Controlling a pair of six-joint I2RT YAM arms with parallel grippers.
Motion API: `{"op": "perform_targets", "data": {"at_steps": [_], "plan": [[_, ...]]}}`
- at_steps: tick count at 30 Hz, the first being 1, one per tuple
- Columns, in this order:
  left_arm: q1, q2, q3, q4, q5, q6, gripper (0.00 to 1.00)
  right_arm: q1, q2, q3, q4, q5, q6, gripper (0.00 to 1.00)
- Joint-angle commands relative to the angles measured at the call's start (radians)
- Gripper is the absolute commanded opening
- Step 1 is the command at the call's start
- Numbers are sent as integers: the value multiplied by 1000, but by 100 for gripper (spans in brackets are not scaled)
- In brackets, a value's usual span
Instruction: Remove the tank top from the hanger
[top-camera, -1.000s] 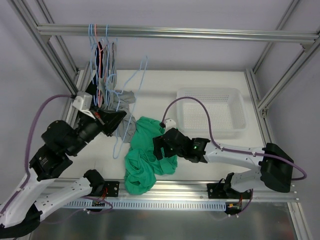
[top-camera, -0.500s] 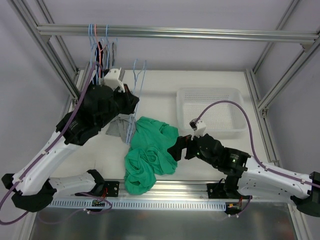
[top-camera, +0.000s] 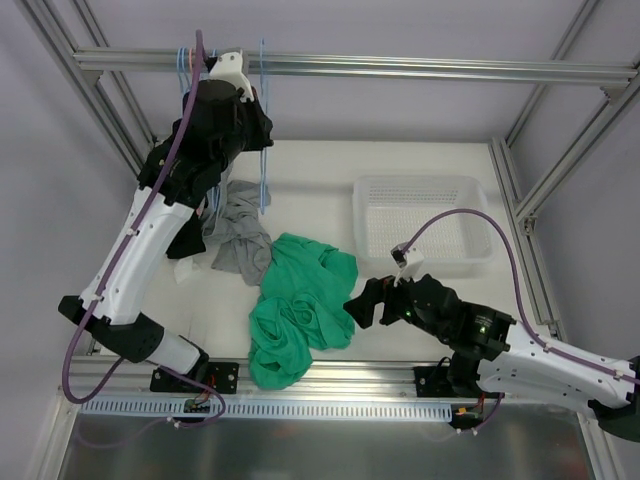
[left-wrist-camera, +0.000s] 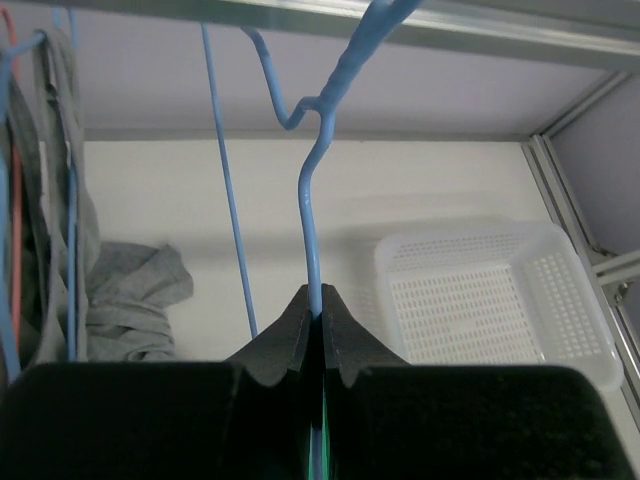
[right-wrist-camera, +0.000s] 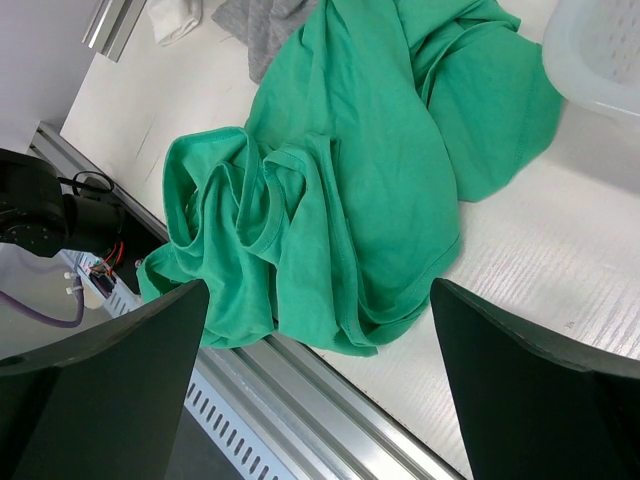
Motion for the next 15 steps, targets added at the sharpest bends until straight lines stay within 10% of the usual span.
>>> {"op": "perform_targets", "data": {"at_steps": [1, 15], "plan": [[53, 40, 96, 8, 101, 46, 0, 6, -8, 3, 12, 2, 10, 99], [144, 53, -28, 0, 238, -62, 0, 6, 20, 9, 16, -28, 15, 100]]}}
